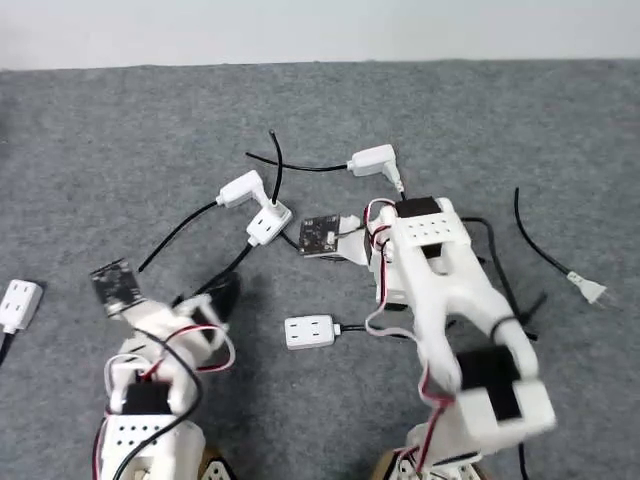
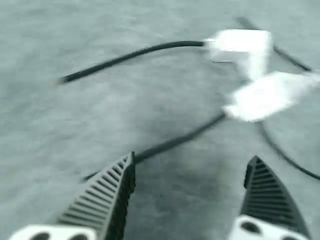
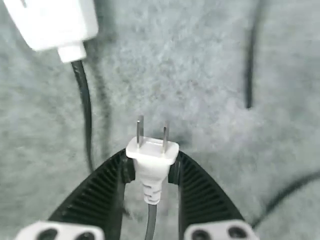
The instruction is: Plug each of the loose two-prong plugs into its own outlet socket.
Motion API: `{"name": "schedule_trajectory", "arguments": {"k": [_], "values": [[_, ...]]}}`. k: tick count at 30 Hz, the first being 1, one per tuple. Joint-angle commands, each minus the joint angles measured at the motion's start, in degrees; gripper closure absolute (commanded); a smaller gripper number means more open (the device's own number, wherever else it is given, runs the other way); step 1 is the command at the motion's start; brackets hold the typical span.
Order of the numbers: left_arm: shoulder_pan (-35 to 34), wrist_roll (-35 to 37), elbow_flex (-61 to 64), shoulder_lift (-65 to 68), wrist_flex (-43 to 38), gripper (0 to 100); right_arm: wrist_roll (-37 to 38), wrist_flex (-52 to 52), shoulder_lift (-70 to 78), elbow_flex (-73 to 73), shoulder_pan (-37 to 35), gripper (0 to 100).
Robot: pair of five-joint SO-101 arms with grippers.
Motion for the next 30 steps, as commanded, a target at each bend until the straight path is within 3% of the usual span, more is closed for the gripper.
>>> {"name": "schedule_trajectory", "arguments": {"k": [1,5,11,30], "values": [[9.32,4.75,-0.57,-0.53,-9.85,67,-2.99,6.90,-11.38,-1.23,-2.86,99.0],[18.90,9.93,-0.57,-0.53,-16.09,67,-9.76,9.36,-18.86,-1.32,-6.55,99.0],[29.19,12.66,-0.57,-0.53,-16.44,67,-15.82,10.33,-23.16,-1.76,-12.97,99.0],[29.89,12.66,-0.13,-0.44,-15.03,67,-17.76,17.63,-23.60,-11.69,-13.93,99.0]]}}
